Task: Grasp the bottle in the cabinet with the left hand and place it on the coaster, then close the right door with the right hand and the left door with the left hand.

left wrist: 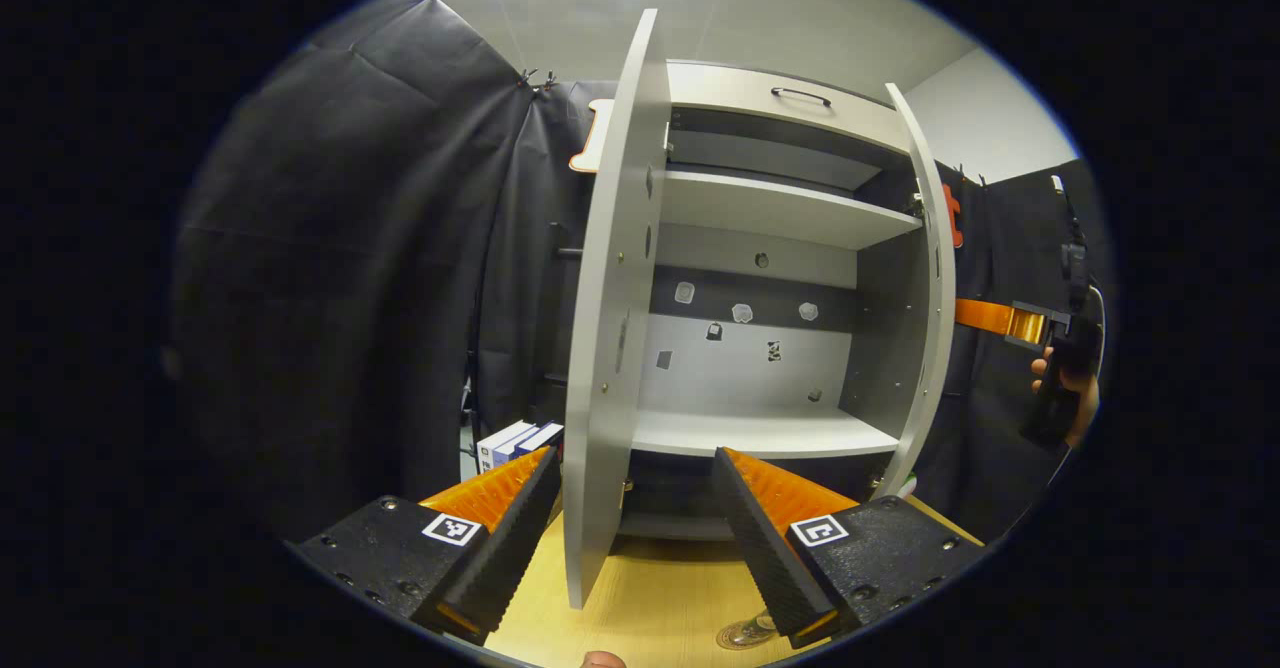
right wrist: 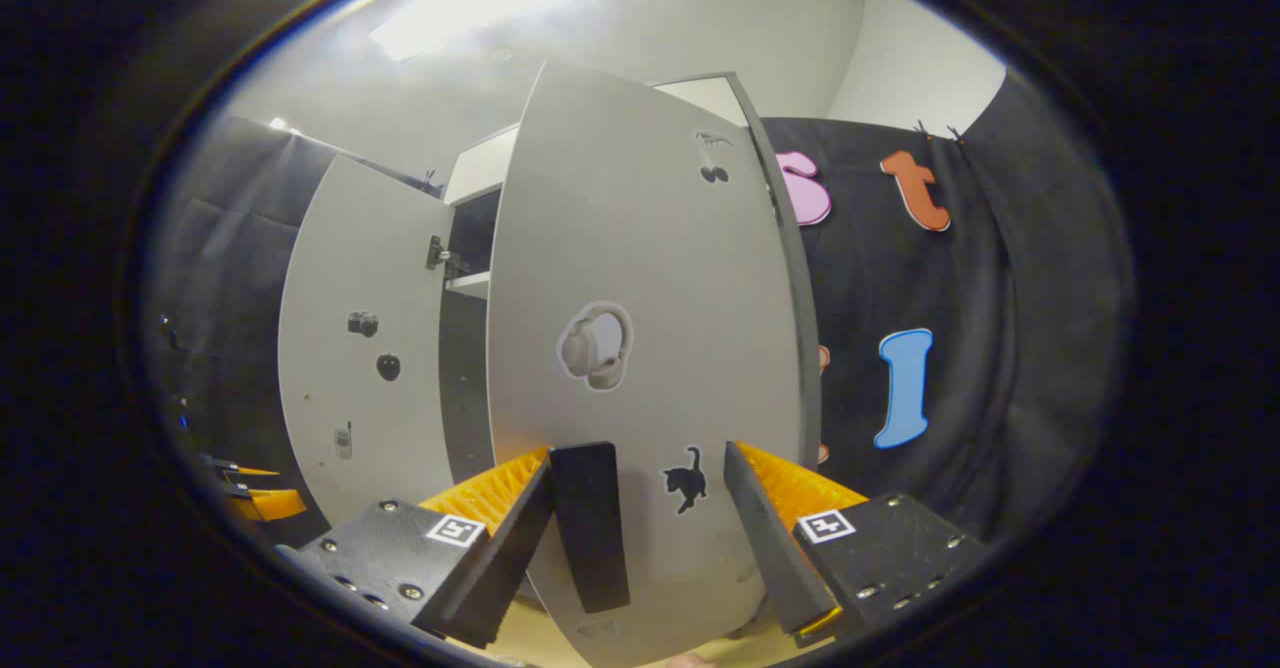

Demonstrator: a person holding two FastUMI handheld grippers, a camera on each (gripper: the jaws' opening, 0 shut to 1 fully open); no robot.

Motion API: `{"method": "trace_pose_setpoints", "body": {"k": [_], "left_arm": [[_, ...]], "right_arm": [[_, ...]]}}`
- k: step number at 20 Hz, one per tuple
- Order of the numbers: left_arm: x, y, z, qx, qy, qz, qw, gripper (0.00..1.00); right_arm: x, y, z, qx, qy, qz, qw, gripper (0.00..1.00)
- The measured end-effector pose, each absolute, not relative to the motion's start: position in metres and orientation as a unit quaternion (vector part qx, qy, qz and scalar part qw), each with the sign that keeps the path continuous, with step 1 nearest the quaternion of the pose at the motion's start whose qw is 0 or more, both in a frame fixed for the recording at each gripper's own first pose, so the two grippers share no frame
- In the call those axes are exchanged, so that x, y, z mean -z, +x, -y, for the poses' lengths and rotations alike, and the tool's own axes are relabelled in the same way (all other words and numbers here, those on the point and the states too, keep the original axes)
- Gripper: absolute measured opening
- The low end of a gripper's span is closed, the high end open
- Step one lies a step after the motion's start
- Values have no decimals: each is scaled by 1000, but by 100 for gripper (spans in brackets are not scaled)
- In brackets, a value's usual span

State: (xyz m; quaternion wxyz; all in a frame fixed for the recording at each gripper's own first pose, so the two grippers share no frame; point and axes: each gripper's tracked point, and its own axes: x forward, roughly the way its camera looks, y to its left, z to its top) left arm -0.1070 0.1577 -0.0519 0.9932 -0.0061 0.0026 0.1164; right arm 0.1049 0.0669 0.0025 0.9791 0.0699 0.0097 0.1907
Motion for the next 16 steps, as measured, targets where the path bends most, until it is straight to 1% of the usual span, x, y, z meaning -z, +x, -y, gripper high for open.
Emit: {"method": "trace_pose_setpoints", "body": {"k": [4, 5, 6, 7, 9, 10, 11, 12, 15, 16], "left_arm": [[49, -119, -179, -138, 1, -1, 990, 96], [49, -122, -184, -143, 4, -2, 990, 93], [49, -124, -190, -148, 7, -3, 989, 93], [44, -127, -197, -154, 12, -3, 988, 96], [42, -130, -201, -163, 16, 1, 987, 96], [40, -132, -203, -165, 15, 3, 986, 93], [39, -130, -211, -167, 13, 5, 986, 96], [36, -129, -217, -169, 12, 6, 986, 100], [24, -128, -229, -172, 13, 14, 985, 100], [19, -127, -232, -170, 13, 18, 985, 93]], "right_arm": [[-3, 119, -90, -193, 43, 2, 980, 98], [-4, 121, -94, -191, 34, 6, 981, 98], [-4, 124, -98, -188, 28, 10, 982, 98], [-5, 128, -101, -184, 23, 13, 982, 96], [-4, 131, -106, -178, 18, 15, 984, 98], [-3, 135, -109, -174, 17, 15, 985, 98], [-3, 138, -111, -169, 18, 14, 985, 96], [-1, 141, -114, -165, 19, 11, 986, 98], [2, 149, -122, -155, 21, 4, 988, 98], [3, 152, -125, -152, 21, 2, 988, 98]]}}
